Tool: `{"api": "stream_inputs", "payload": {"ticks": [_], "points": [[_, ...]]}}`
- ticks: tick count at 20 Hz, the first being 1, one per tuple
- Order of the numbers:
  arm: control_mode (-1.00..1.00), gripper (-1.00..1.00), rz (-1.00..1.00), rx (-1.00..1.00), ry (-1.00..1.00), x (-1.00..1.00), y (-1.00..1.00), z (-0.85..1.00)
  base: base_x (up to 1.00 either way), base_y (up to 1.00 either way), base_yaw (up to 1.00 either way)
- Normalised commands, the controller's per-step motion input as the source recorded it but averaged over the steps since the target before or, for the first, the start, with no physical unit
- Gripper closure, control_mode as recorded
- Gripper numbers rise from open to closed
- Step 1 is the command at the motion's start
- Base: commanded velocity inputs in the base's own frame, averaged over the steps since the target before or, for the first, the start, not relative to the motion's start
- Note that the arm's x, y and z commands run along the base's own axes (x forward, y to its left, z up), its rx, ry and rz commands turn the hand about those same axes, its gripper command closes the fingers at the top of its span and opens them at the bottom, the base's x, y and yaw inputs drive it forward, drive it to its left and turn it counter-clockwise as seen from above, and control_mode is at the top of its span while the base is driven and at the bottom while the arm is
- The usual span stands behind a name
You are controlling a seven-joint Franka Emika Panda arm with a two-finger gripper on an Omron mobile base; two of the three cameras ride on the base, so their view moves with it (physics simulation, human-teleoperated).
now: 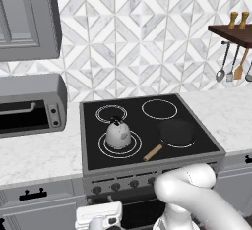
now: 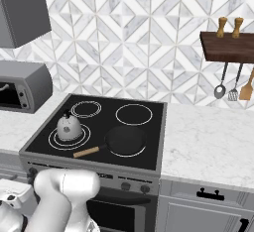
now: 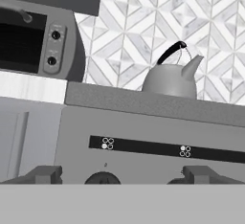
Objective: Pick the kettle from the counter and place it on a stove burner. Then turn the burner on.
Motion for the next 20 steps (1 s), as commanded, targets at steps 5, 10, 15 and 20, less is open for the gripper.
{"api": "stream_inputs", "payload": {"ticks": [5, 10, 15, 20], "points": [[-1.00, -1.00, 0.00, 0.00, -0.01, 0.20, 0.00, -0.21, 0.00, 0.00, 0.00], [-1.00, -1.00, 0.00, 0.00, 0.00, 0.20, 0.00, -0.23, 0.00, 0.00, 0.00], [-1.00, -1.00, 0.00, 0.00, 0.00, 0.21, 0.03, -0.23, 0.00, 0.00, 0.00], [-1.00, -1.00, 0.00, 0.00, 0.00, 0.24, 0.05, -0.17, 0.00, 0.00, 0.00]]}}
